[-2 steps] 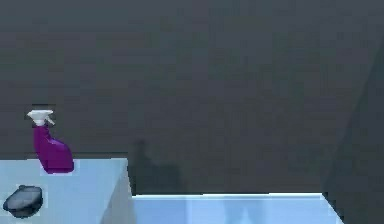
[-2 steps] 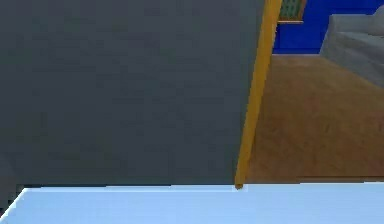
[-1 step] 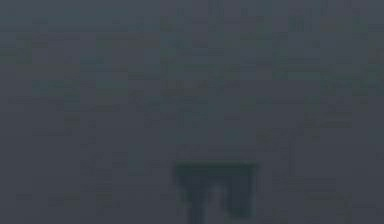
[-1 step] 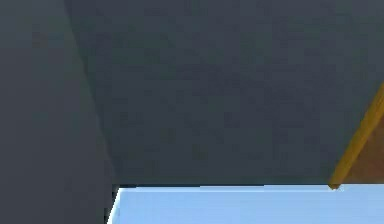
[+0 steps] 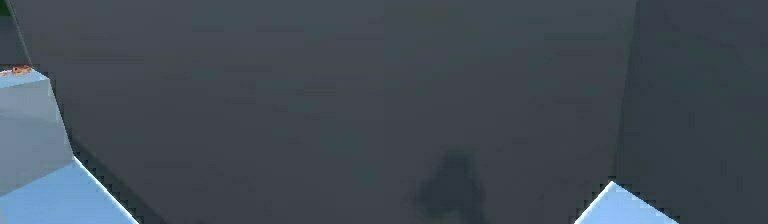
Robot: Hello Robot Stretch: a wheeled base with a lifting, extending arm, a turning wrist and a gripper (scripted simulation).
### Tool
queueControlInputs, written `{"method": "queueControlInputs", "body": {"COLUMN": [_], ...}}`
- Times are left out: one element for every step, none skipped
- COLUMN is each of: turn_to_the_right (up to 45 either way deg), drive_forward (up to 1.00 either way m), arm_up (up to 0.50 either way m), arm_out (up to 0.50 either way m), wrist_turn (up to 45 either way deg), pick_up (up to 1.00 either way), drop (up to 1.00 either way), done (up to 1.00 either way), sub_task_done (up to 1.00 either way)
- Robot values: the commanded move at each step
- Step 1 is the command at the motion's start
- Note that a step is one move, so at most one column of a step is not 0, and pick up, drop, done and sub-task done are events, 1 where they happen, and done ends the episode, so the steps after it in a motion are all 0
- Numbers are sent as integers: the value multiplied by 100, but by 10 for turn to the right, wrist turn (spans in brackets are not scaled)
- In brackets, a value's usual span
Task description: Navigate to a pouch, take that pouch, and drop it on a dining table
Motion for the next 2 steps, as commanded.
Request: {"method": "queueControlInputs", "body": {"turn_to_the_right": [0,-450], "drive_forward": [15,0], "arm_up": [0,0], "arm_out": [0,0], "wrist_turn": [0,0], "pick_up": [0,0], "drop": [0,0], "done": [0,0], "sub_task_done": [0,0]}}
